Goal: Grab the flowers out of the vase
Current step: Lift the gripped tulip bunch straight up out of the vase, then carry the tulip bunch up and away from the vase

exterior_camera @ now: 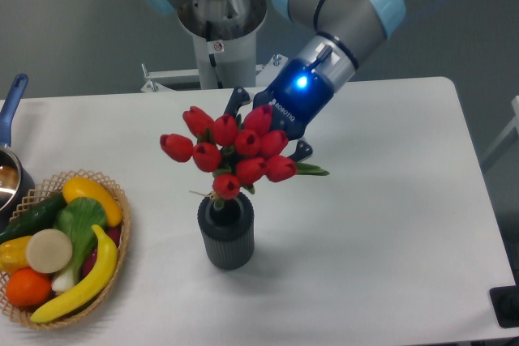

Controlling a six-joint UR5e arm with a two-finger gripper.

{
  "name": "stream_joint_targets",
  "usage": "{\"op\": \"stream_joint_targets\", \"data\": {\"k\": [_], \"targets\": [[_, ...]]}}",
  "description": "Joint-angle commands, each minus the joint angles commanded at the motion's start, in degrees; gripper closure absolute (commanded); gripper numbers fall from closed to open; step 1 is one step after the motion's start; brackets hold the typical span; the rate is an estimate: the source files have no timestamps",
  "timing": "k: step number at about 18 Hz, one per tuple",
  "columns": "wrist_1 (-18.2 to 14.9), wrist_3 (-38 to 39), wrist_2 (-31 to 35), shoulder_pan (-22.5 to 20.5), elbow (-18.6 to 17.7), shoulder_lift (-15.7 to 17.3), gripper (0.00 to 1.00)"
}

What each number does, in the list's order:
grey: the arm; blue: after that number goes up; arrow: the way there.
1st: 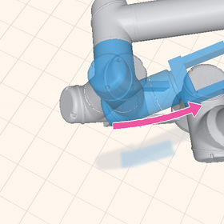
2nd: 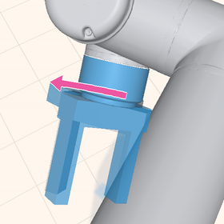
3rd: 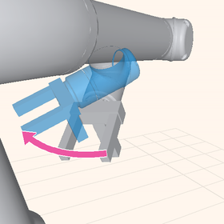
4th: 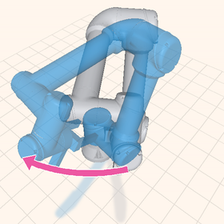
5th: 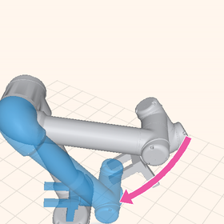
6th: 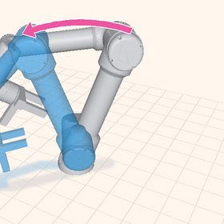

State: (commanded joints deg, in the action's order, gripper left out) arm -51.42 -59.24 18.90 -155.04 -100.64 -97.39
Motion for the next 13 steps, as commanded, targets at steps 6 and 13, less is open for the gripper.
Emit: {"op": "stream_joint_targets", "data": {"k": [6,13], "targets": [[0.00,6.23,-0.18,0.09,4.30,0.44,0.51],[-0.09,9.93,-0.09,-2.81,7.12,1.50,0.51]]}}
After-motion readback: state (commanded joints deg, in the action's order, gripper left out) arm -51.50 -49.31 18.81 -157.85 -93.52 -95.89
